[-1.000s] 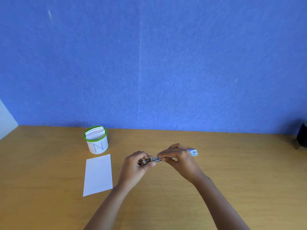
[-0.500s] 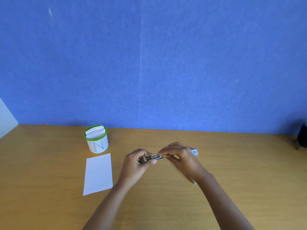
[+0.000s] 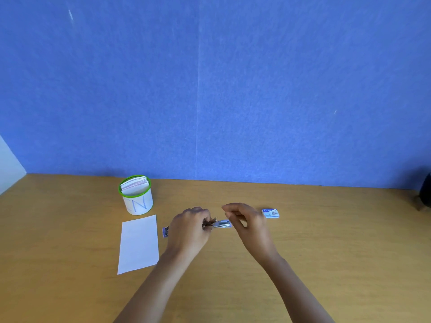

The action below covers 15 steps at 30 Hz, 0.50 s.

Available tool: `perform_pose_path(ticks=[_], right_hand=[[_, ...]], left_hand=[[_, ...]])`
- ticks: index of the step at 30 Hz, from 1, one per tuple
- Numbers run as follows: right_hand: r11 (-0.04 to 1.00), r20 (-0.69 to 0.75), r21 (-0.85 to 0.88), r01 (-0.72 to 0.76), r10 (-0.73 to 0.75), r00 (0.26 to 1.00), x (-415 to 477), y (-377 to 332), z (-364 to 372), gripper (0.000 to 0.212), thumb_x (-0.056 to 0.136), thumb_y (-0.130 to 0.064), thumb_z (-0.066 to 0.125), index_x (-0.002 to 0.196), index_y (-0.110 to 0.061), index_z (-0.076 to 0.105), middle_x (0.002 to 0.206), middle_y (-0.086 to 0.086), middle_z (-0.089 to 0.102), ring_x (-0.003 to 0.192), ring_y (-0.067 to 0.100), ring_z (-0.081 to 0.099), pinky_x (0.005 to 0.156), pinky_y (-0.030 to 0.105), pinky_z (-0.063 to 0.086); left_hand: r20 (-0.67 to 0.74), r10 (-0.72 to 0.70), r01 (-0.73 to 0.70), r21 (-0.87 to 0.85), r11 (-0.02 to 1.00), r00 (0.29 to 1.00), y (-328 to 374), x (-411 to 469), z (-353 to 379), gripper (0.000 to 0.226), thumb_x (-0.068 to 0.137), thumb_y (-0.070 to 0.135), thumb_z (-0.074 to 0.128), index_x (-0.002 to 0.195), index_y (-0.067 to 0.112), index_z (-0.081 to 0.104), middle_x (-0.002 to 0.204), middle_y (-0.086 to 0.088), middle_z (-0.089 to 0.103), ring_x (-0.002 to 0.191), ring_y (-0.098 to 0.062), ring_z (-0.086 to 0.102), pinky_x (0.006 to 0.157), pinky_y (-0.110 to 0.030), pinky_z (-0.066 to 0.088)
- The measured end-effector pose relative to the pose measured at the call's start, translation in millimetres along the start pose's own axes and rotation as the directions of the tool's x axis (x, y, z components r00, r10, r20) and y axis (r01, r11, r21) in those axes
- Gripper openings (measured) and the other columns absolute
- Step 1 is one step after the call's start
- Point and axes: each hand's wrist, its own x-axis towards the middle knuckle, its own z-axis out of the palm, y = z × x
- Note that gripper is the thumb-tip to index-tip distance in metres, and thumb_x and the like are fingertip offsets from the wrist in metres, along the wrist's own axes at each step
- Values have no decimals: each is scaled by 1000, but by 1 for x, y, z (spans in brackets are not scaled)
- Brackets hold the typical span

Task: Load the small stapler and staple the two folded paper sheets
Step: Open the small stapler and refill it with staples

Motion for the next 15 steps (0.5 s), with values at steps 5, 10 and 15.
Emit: perform_pose_path(ticks=[5,10,15], right_hand=[[983,-13,120,-142,145,989,-8,-3,16,7,83,-10,71,87,-14,71,83,-11,72,78,0,68,71,12,51],[975,-43,98,-198,203,978,-11,-3,23,8,79,-3,71,83,-9,70,78,-7,72,74,0,68,69,11,51],[960,-136,86,-266,276,951,-11,-5,27,6,80,-6,72,81,-13,72,73,-11,71,71,-2,67,66,8,49]], left_hand=[[81,13,-31,223,974,997,10,5,-2,13,88,21,51,90,20,64,95,3,62,90,-19,58,67,-26,31],[53,19,-31,232,972,998,12,4,2,12,89,22,51,88,21,63,94,3,62,88,-18,57,65,-25,29],[-51,22,-18,85,996,998,12,-4,1,10,84,29,65,80,20,65,82,4,65,80,-18,60,62,-26,33]])
